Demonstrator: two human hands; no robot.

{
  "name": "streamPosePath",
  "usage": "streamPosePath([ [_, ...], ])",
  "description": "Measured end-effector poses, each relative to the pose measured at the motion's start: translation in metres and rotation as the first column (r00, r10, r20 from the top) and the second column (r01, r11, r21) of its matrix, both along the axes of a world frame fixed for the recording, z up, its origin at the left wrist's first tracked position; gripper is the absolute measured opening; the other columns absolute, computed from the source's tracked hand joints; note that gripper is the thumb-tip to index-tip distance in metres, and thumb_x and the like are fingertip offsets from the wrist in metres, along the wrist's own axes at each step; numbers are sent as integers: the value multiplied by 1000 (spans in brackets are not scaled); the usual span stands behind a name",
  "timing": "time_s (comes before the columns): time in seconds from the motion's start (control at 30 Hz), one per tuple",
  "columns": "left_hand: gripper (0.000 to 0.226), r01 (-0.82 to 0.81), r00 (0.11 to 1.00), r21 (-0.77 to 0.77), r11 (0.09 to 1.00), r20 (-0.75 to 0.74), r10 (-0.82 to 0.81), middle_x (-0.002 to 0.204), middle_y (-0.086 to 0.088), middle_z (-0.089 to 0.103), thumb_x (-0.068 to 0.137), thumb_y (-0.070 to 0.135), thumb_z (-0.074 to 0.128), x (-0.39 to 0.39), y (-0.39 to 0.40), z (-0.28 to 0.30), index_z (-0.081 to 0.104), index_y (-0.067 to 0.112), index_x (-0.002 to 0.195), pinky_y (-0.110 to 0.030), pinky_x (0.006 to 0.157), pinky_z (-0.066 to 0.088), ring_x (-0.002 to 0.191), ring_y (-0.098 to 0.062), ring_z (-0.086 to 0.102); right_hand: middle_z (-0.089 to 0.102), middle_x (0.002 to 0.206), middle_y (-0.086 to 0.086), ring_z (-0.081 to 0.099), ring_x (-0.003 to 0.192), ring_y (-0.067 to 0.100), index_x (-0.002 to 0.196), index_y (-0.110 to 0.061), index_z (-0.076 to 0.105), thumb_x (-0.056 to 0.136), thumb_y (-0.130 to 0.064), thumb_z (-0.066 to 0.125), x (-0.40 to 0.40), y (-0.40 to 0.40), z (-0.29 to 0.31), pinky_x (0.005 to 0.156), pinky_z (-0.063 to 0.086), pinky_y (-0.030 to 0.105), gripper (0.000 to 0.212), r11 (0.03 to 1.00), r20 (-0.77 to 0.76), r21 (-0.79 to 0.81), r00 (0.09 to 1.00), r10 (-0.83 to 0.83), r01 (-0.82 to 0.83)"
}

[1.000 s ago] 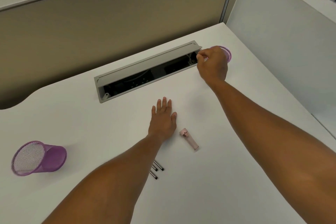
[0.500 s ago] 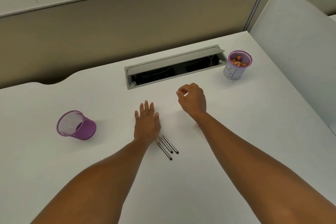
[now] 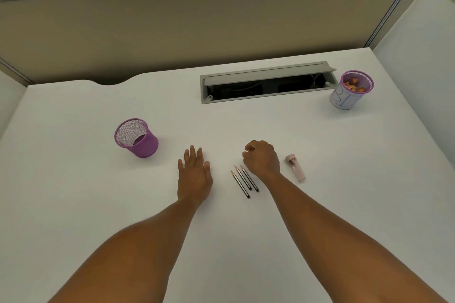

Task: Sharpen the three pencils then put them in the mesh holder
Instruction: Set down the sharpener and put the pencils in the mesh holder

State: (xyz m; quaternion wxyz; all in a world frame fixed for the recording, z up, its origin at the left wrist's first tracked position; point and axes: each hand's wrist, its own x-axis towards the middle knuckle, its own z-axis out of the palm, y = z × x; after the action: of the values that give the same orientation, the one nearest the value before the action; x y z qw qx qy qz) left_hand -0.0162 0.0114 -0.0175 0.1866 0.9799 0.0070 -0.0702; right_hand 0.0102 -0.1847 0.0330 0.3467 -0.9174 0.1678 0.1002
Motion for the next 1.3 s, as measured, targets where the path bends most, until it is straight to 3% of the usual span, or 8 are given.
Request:
streamPosePath([
  [0.2, 55, -2, 999, -1, 1000, -34, 2, 166, -9, 5, 105, 28, 23, -16, 19, -15, 15, 11, 157, -45, 123, -2, 153, -23, -1, 63, 112, -2, 61, 99, 20, 106, -22, 67, 85, -19, 58, -16, 6, -9, 78, 47, 27, 23, 997, -105, -55, 993, 47, -53],
  [0.53, 62, 5, 997, -8, 1000, 74, -4, 165, -6, 10, 99, 38, 14, -23, 23, -31, 18, 15, 157, -44, 123, -1, 153, -21, 4, 64, 102, 3, 61, 88, 23, 94, -17, 67, 84, -10, 52, -21, 13, -13, 69, 47, 26, 20, 990, -144, -93, 986, 89, -103],
  [0.77, 58, -4, 994, 30, 1000, 108, 0, 165, -5, 13, 101, 34, 21, -25, 23, -34, 20, 15, 157, -44, 123, 3, 153, -21, 7, 67, 99, 4, 63, 89, 24, 95, -11, 69, 77, -12, 55, -9, 17, -1, 72, 51, 26, 22, 983, -185, -127, 977, 105, -129],
  [0.9, 56, -13, 992, 48, 999, 125, 7, 165, -4, 15, 102, 31, 26, -26, 20, -31, 20, 16, 156, -44, 123, 5, 152, -20, 9, 69, 103, 11, 66, 94, 29, 98, -4, 71, 74, -12, 54, 21, 35, 23, 81, 57, 35, 31, 955, -106, -201, 974, 201, -218],
  [1.1, 57, -14, 993, 35, 999, 121, 9, 165, -3, 12, 103, 33, 24, -26, 22, -30, 18, 17, 157, -42, 124, 3, 153, -19, 7, 70, 95, 0, 63, 85, 13, 96, -13, 72, 84, -14, 59, 75, 91, 76, 73, 52, 22, 18, 964, 178, -38, 947, 267, -265],
  [1.2, 58, -14, 993, 27, 1000, 119, 11, 166, -2, 11, 102, 34, 21, -25, 22, -28, 17, 17, 157, -42, 124, 1, 153, -19, 6, 66, 89, -4, 59, 80, 8, 98, -13, 71, 85, -14, 60, 90, 123, 107, 62, 45, 11, 17, 944, 310, 76, 908, 283, -320],
  [1.3, 58, -22, 992, 10, 1000, 124, 20, 166, -2, 11, 102, 34, 20, -25, 23, -28, 17, 18, 157, -40, 124, 0, 153, -18, 6, 67, 88, -3, 64, 82, 13, 96, -12, 71, 84, -13, 60, 99, 156, 123, 69, 51, 20, 16, 912, 411, 176, 870, 273, -369],
])
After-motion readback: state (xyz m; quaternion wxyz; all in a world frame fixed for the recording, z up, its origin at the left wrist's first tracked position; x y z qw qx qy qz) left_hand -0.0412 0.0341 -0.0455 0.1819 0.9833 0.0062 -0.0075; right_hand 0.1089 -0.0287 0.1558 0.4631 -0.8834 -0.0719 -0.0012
